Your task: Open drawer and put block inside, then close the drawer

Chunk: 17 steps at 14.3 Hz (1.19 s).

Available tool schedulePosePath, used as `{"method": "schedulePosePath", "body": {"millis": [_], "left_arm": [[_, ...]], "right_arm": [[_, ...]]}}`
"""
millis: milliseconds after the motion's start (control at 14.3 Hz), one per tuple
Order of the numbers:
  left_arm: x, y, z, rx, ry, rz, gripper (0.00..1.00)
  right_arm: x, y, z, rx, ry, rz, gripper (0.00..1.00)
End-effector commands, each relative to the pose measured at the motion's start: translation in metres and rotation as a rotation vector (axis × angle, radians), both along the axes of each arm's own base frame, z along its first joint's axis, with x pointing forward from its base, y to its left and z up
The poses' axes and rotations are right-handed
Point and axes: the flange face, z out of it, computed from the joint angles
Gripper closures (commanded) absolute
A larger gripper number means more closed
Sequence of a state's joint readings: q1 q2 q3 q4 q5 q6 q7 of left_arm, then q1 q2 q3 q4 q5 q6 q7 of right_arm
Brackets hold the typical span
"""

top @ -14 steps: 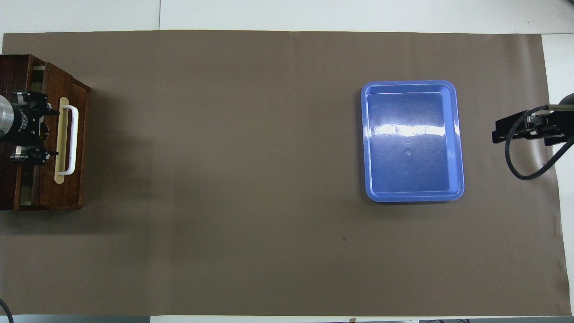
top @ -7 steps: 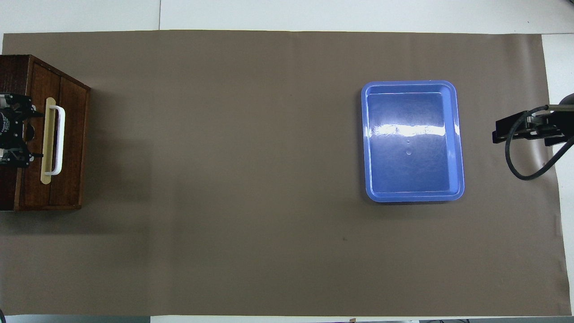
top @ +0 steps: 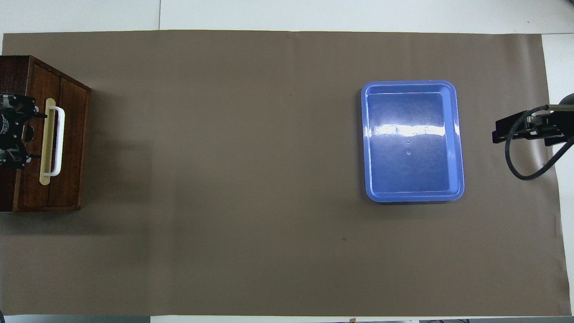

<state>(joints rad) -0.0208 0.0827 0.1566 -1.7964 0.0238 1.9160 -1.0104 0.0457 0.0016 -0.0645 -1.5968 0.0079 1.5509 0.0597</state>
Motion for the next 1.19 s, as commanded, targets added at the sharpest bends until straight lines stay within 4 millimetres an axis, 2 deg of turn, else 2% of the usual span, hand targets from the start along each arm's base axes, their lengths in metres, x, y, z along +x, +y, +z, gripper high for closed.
{"method": "schedulePosePath", "body": {"millis": [0, 209, 419, 558, 698, 837, 907, 977, 1047, 1116], "left_arm": [[-0.016, -0.008, 0.028, 0.003, 0.028, -0.212, 0.00], [-0.032, -0.044, 0.048, -0.019, 0.081, -0.594, 0.00], [-0.048, -0.064, 0.063, -0.034, 0.111, -0.744, 0.00], [-0.058, -0.079, 0.062, -0.062, 0.181, -0.851, 0.00], [-0.068, -0.095, 0.069, -0.071, 0.212, -1.032, 0.00], [-0.066, -0.101, 0.063, -0.078, 0.226, -1.075, 0.00], [-0.056, -0.098, 0.050, -0.088, 0.235, -1.066, 0.00], [-0.046, -0.097, 0.058, -0.079, 0.202, -1.064, 0.00], [-0.040, -0.099, 0.078, -0.055, 0.157, -1.075, 0.00], [-0.038, -0.102, 0.085, -0.049, 0.149, -1.084, 0.00]], "right_arm": [[0.000, -0.002, -0.001, -0.005, 0.008, 0.017, 0.00], [0.000, -0.002, -0.001, -0.005, 0.008, 0.017, 0.00], [0.000, -0.002, -0.001, -0.005, 0.008, 0.017, 0.00], [0.000, -0.002, -0.001, -0.005, 0.008, 0.017, 0.00], [0.000, -0.002, -0.001, -0.005, 0.008, 0.017, 0.00], [0.000, -0.002, -0.001, -0.005, 0.008, 0.017, 0.00], [0.000, -0.002, -0.001, -0.005, 0.008, 0.017, 0.00], [0.000, -0.002, -0.001, -0.005, 0.008, 0.017, 0.00], [0.000, -0.002, -0.001, -0.005, 0.008, 0.017, 0.00], [0.000, -0.002, -0.001, -0.007, 0.008, 0.019, 0.00]]}}
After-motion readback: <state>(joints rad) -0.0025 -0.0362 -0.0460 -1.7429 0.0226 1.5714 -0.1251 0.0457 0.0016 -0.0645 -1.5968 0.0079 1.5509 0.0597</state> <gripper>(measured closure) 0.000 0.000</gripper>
